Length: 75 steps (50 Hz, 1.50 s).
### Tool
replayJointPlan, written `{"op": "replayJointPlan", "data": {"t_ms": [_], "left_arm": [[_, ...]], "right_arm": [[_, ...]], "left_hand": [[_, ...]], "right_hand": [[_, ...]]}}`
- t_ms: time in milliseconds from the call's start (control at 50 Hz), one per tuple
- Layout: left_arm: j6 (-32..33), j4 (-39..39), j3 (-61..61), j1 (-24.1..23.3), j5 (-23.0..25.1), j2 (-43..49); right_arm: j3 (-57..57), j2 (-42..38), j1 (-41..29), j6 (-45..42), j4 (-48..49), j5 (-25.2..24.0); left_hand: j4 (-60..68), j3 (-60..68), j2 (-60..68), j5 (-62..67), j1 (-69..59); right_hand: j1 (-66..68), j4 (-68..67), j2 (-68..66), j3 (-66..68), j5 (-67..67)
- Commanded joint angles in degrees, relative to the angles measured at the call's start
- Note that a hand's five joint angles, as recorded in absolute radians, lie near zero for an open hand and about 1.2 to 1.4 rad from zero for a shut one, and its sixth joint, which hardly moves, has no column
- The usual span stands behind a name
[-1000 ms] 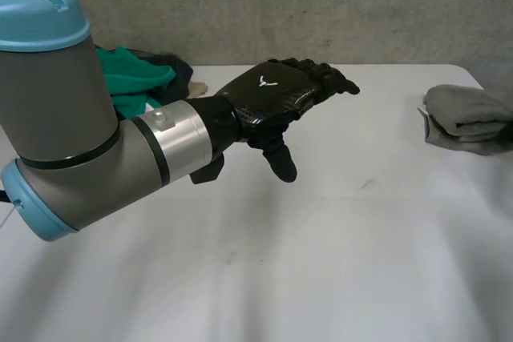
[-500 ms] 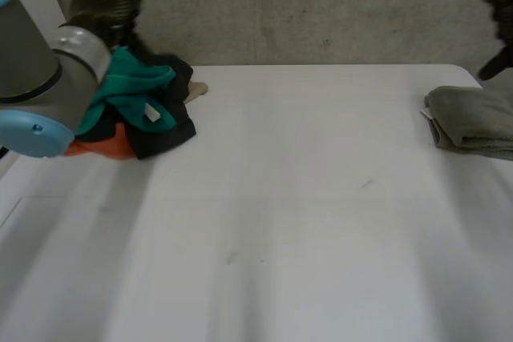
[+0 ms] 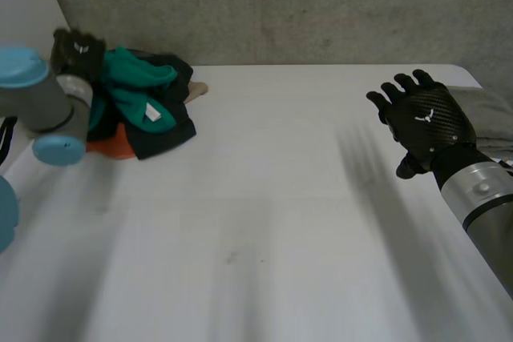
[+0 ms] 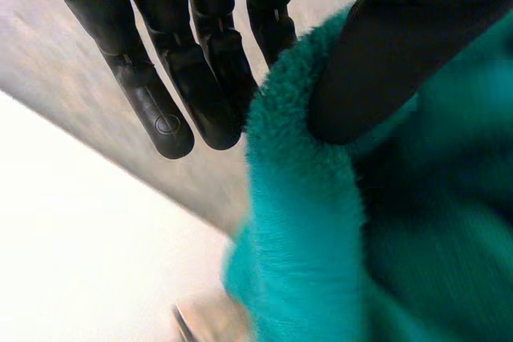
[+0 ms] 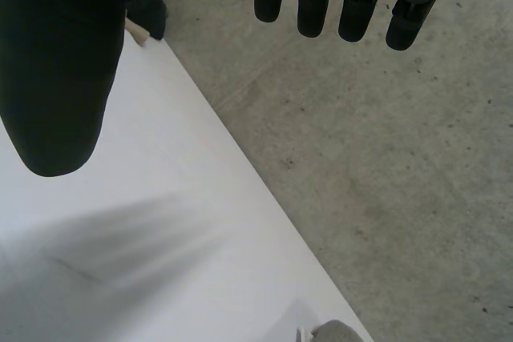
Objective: Fold the laundry.
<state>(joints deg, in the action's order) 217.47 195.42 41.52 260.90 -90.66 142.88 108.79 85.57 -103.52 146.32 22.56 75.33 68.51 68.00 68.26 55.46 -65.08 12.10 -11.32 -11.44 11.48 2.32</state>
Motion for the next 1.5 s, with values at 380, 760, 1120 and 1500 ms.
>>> {"op": "replayJointPlan", "data": {"t_ms": [380, 760, 1120, 1500], "left_arm": [[-21.13, 4.89, 48.4, -38.87, 6.38, -30.58], [-19.19, -7.95, 44.7, -23.69, 0.05, -39.43], [2.86, -11.37, 31.44, -8.57, 17.89, -16.16], [5.86, -11.66, 12.0, -11.28, 7.55, 0.57]], "right_arm": [[-2.0, -0.14, 1.12, 2.3, -0.32, 2.8], [-8.32, -3.13, 0.08, 1.51, -18.85, 0.26], [-1.39, -7.17, -19.43, 10.04, -20.2, -1.51], [-3.41, -15.72, -24.54, 6.97, -3.07, 11.75]], "left_hand": [[-1.15, -0.64, -0.89, 1.91, -2.29], [-53.42, -52.91, -53.17, -50.36, 49.98], [-53.42, -52.91, -53.17, -50.36, 49.98], [11.49, 12.0, 11.74, 14.54, -14.92]], "right_hand": [[-2.1, 1.32, 1.44, -1.48, -2.32], [-2.1, 1.32, 1.44, -1.48, -2.32], [-2.1, 1.32, 1.44, -1.48, -2.32], [67.9, -68.68, -68.56, 68.52, 67.68]]}}
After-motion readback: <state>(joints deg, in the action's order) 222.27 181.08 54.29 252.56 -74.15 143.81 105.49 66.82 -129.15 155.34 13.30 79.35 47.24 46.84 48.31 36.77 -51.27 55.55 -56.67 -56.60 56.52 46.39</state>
